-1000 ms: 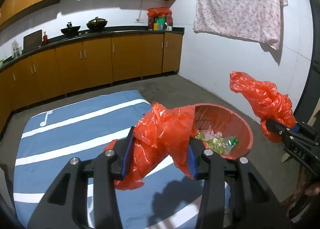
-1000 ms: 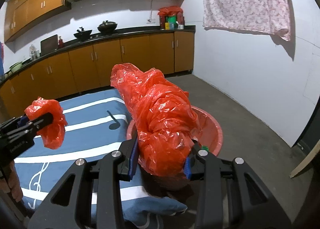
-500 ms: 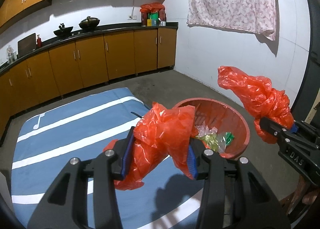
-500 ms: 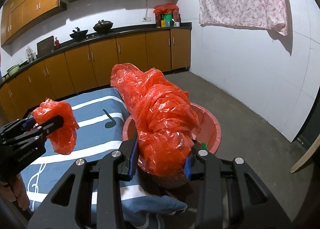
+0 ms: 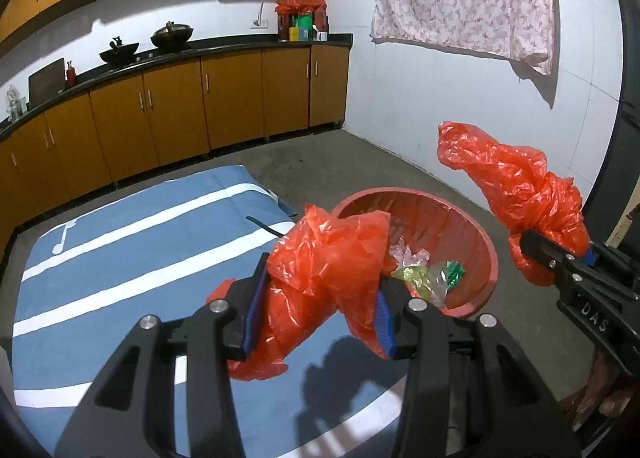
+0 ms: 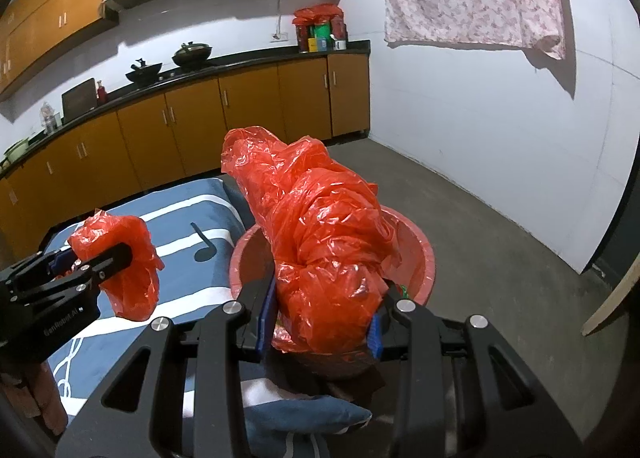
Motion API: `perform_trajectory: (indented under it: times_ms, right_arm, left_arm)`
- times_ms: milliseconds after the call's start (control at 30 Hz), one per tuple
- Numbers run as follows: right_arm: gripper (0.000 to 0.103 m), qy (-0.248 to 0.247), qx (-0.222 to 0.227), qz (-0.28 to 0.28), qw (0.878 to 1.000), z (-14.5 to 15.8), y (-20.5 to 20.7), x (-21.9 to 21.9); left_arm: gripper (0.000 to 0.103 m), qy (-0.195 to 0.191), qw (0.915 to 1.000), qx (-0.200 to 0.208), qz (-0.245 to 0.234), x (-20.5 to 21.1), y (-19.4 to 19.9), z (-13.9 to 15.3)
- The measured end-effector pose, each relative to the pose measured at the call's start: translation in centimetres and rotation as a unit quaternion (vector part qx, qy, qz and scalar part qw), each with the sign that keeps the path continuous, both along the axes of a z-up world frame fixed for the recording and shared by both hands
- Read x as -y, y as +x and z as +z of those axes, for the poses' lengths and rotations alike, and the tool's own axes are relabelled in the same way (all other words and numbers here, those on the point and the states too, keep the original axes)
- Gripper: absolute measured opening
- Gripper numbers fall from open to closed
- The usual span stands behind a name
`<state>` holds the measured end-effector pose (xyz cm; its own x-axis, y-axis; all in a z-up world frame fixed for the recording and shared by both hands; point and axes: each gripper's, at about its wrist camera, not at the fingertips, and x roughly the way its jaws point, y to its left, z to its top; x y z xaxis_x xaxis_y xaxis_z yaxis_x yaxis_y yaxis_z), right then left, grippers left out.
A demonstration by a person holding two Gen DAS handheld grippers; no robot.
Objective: Collect trash
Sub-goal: 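Carry both red bags over the red basket and open both grippers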
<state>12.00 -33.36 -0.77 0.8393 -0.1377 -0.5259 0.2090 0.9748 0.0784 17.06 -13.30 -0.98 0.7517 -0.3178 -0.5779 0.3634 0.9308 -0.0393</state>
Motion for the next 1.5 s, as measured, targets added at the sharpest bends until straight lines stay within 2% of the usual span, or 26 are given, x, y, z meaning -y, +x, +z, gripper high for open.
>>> perform_trajectory:
  times_ms: [500,800,900,967,1000,1067,1200,1267,1400,1500]
  right_arm:
    - [0.036,0.021,0.002,-0.046,0.999,-0.8,2.7,1.9]
    - [0.037,0.056,0.023,-0.06,0.996,-0.7,4.8,4.0]
    - [0.037,0.075,0.03,-0.059,0.995,-0.8,5.9,4.8]
    - [0.053,0.089,0.029,-0.056,0.994,-1.1,6.3,5.1]
    - [0.057,0.096,0.03,-0.053,0.994,-1.3,6.5,5.3]
    - [0.069,0.101,0.034,-0.05,0.993,-1.3,6.4,5.6]
    - [0.077,0.105,0.037,-0.051,0.993,-1.4,5.4,5.6]
    - [0.084,0.102,0.035,-0.051,0.993,-1.4,4.7,5.5]
    - [0.098,0.058,0.034,-0.055,0.996,-1.1,2.7,4.2]
    - [0.101,0.019,0.027,-0.049,0.998,-0.8,0.8,2.4]
  left_arm:
    - [0.045,-0.038,0.9985,-0.028,-0.027,4.4,5.3,-1.1]
    - [0.046,-0.054,0.9962,-0.046,-0.05,7.3,9.0,-2.5]
    - [0.049,-0.056,0.9951,-0.056,-0.059,8.3,10.1,-3.3]
    - [0.059,-0.056,0.9943,-0.069,-0.06,8.6,10.9,-4.1]
    - [0.064,-0.057,0.9939,-0.074,-0.058,8.5,11.1,-4.3]
    - [0.066,-0.064,0.9931,-0.084,-0.05,7.9,11.6,-4.8]
    - [0.073,-0.066,0.9933,-0.088,-0.035,6.2,11.7,-5.3]
    - [0.076,-0.066,0.9935,-0.09,-0.027,5.1,11.3,-5.4]
    - [0.087,-0.059,0.9962,-0.064,-0.003,2.0,8.9,-4.3]
    - [0.095,-0.047,0.9982,-0.036,0.014,-0.2,6.5,-3.1]
